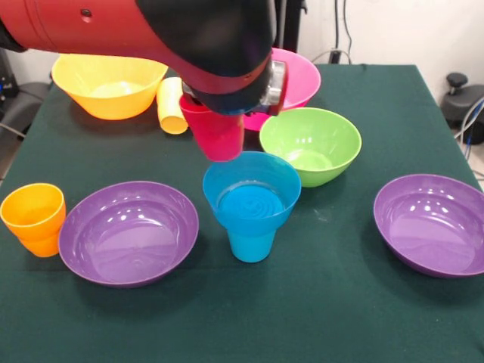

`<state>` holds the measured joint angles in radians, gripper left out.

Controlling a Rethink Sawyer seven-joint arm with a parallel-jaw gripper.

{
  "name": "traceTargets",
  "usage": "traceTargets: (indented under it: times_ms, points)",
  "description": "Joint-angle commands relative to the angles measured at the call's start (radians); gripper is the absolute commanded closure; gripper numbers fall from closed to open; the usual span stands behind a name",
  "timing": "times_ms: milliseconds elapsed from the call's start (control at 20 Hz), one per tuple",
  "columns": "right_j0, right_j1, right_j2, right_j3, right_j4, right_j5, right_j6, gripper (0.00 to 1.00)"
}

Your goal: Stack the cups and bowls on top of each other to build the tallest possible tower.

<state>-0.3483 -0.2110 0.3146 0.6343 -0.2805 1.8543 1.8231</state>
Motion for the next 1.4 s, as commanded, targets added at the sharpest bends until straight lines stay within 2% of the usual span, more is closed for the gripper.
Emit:
traceTargets:
  times_ms: [50,650,1400]
  points:
    - [0.038,0.025,0.024,-0.047,0.007,-0.055,0.146,1.0]
    - [0.047,0.004,-0.005,-0.003,0.026,-0.118,0.162,1.0]
    - [0.06,0.052,-0.001,-0.075,0.022,-0.123,0.162,1.0]
